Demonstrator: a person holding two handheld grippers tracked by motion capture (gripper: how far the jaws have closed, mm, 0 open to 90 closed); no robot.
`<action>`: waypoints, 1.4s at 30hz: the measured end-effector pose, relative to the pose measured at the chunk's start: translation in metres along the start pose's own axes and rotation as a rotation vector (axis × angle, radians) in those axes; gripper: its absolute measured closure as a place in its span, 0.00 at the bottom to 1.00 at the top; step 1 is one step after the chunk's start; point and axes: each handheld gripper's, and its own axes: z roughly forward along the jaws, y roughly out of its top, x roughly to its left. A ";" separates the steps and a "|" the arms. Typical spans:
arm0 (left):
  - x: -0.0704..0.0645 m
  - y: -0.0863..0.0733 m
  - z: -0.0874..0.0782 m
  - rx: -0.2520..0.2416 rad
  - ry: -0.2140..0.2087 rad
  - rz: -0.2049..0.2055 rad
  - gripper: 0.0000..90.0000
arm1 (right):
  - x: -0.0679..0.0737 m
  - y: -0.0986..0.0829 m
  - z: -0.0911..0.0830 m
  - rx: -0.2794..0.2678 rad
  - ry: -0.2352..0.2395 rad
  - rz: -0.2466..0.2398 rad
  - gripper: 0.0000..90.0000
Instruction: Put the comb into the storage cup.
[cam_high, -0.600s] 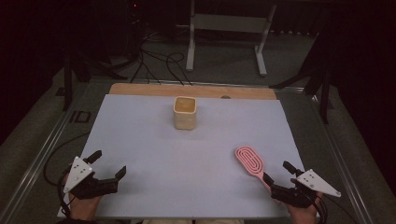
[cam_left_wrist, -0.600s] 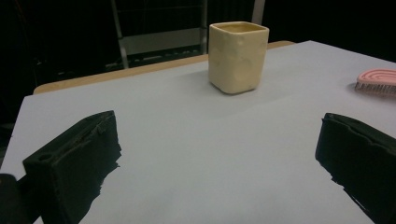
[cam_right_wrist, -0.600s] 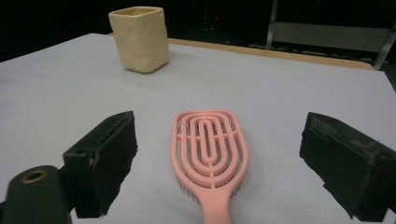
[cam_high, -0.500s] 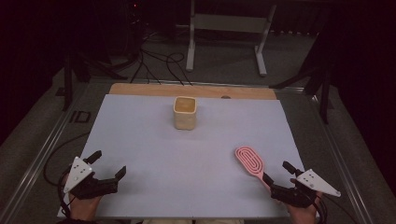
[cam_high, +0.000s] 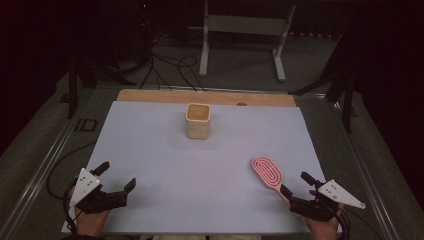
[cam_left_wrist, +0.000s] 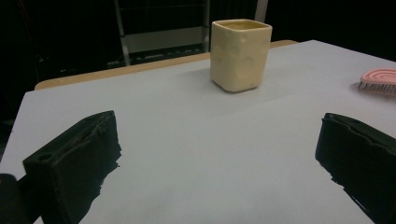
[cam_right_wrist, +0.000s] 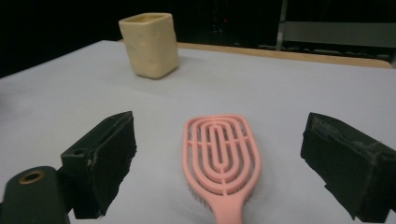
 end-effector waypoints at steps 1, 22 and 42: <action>0.000 -0.001 0.000 0.002 -0.001 0.001 0.00 | 0.000 0.001 0.000 -0.004 0.005 0.008 0.11; -0.005 -0.005 0.005 0.014 0.005 0.004 0.00 | 0.002 0.017 0.007 -0.040 0.020 0.043 0.11; -0.006 -0.006 0.006 0.016 0.009 0.008 0.00 | 0.004 0.028 0.037 0.101 0.050 0.002 0.10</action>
